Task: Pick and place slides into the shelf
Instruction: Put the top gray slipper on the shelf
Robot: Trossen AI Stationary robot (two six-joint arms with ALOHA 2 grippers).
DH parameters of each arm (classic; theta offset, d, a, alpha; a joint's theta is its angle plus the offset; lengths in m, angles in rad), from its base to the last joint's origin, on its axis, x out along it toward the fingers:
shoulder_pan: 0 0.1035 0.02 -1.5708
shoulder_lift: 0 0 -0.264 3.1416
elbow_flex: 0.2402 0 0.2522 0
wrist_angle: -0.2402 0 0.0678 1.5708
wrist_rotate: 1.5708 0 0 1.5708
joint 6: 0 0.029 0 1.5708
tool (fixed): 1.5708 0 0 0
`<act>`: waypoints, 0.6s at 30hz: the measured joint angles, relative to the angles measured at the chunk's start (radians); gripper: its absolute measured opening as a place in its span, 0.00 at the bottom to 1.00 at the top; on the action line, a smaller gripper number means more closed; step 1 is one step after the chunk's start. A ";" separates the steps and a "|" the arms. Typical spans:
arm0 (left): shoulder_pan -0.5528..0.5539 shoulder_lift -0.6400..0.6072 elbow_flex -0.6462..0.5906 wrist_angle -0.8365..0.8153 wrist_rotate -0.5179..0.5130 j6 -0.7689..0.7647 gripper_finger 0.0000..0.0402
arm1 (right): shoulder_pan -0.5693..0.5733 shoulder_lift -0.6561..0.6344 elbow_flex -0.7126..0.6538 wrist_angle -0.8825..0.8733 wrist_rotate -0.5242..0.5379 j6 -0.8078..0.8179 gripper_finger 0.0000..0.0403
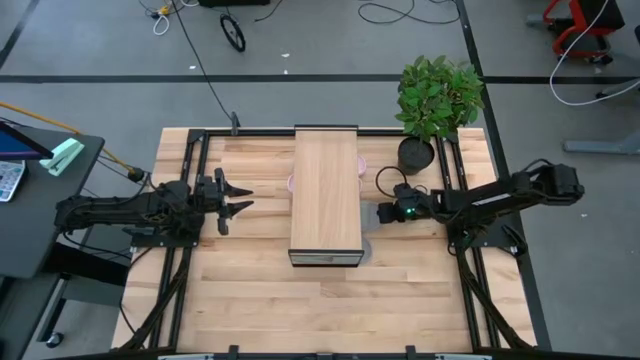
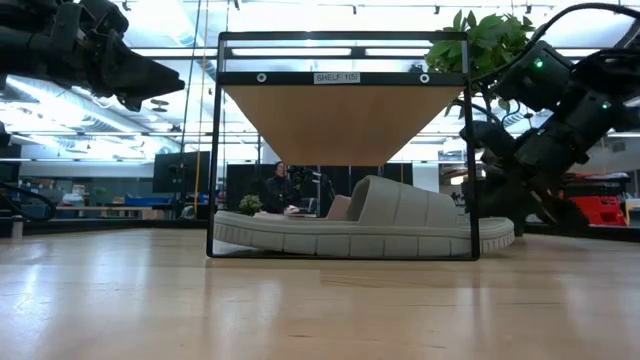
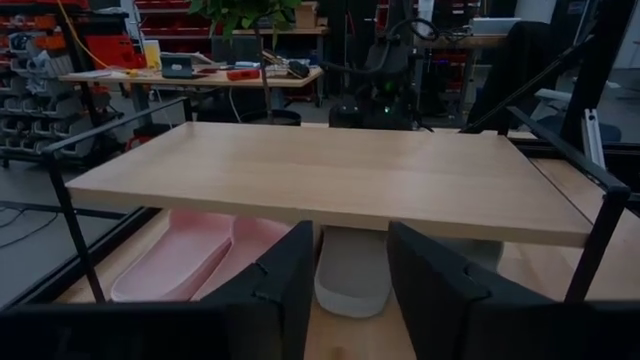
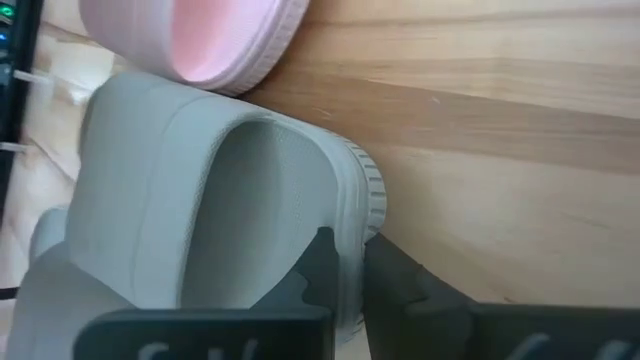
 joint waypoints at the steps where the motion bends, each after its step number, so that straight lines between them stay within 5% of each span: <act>1: 0.000 0.000 0.000 -0.003 0.000 0.000 0.33 | 0.000 -0.016 0.000 -0.019 0.000 0.000 0.06; 18: 0.000 0.000 0.000 -0.006 0.000 -0.001 0.34 | 0.000 -0.303 0.000 -0.289 0.013 -0.022 0.06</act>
